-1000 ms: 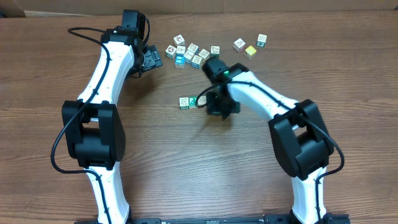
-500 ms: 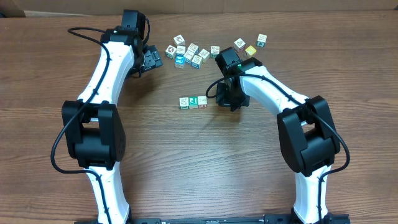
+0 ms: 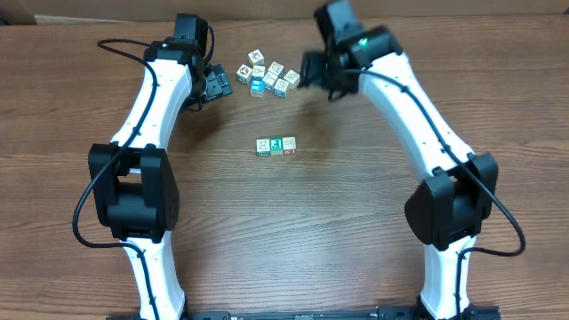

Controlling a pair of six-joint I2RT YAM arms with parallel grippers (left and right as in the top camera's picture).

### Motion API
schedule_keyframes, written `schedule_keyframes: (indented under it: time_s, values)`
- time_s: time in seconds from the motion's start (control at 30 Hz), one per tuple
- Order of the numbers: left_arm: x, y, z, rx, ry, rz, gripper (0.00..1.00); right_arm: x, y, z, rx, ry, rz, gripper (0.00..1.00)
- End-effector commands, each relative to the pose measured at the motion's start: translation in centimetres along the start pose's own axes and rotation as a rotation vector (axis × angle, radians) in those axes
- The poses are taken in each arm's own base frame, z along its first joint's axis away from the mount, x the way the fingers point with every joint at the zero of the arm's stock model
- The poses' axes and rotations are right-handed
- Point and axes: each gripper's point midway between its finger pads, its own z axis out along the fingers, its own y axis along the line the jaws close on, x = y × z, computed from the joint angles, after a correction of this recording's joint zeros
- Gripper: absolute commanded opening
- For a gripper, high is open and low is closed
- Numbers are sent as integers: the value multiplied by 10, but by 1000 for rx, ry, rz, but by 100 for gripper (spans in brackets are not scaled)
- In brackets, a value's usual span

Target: Form a horizontal line

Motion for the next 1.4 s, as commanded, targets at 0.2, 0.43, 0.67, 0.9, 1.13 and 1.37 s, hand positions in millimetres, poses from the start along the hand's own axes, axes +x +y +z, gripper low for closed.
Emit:
schedule_keyframes:
  time_s: [0.2, 0.43, 0.67, 0.9, 1.13, 1.37]
  values:
    - [-3, -1, 2, -7, -7, 16, 99, -26, 2, -11, 5, -108, 1, 100]
    - [-4, -1, 2, -7, -8, 16, 100, -37, -1, 13, 31, -150, 2, 100]
    - [-4, -1, 2, -7, -8, 16, 100, -38, -14, 49, 97, -155, 6, 99]
    - [-3, -1, 2, -7, -7, 16, 100, -39, -16, 87, 97, -161, 7, 99]
    - [-4, -1, 2, -7, -8, 16, 100, -37, -17, 108, 98, -160, 7, 99]
    - [-3, -1, 2, -7, -7, 16, 100, -32, -20, 132, 104, -150, 6, 95]
